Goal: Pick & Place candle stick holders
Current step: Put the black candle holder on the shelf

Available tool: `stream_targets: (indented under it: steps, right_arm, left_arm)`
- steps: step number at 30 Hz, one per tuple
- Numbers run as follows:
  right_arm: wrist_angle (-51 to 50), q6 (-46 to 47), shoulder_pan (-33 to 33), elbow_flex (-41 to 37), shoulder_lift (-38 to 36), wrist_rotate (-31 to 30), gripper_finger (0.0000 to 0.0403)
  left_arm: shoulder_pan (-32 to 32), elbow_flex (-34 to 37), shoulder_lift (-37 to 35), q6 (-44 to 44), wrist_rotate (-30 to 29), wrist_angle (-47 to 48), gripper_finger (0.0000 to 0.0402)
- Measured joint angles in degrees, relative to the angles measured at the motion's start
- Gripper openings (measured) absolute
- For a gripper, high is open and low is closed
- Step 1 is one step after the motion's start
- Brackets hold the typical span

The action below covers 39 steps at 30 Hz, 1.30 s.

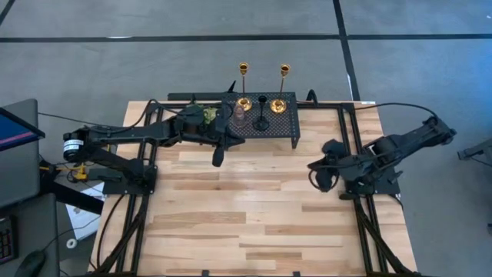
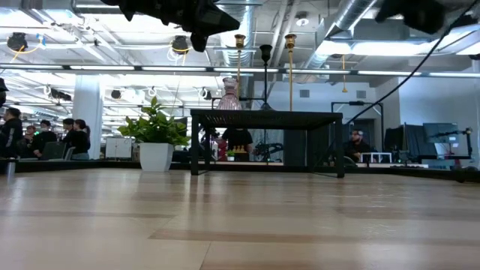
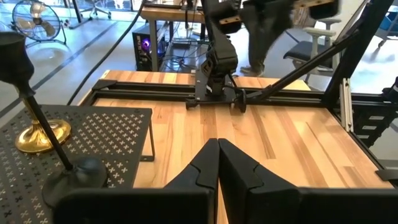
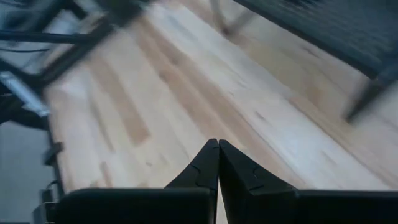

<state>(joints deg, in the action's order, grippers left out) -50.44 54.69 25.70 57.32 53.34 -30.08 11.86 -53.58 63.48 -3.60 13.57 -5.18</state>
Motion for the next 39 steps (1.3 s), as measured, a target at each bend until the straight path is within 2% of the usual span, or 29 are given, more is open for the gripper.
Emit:
stream_targets:
  steps: [5,10,14,21,27,31,39]
  right_arm:
    - [-14.0,14.8,-0.4,0.0,-2.1,0.6,0.0]
    - [-24.6,28.0,-0.4,-0.6,-0.7,4.6,0.0]
    - [-29.6,34.5,-0.4,-0.8,2.3,6.2,0.0]
    - [-32.2,40.1,-0.7,-0.8,9.5,6.7,0.0]
    - [-35.2,39.9,-5.3,-0.8,17.0,12.1,0.0]
    - [-35.3,33.8,-9.7,-0.8,21.8,16.4,0.0]
    - [-34.5,19.6,-18.8,-0.8,29.6,19.2,0.0]
  left_arm:
    - [0.0,0.0,0.0,0.0,0.0,0.1,0.0005]
    - [0.0,0.0,0.0,0.0,0.0,0.1,0.0006]
    - [0.0,0.0,0.0,0.0,0.0,0.1,0.0004]
    - [0.0,0.0,0.0,0.0,0.0,0.3,0.0006]
    - [0.0,0.0,0.0,0.0,0.0,0.5,0.0005]
    - [0.0,0.0,0.0,0.0,0.0,1.9,0.0007]
    - [0.0,0.0,0.0,0.0,0.0,4.8,0.0005]
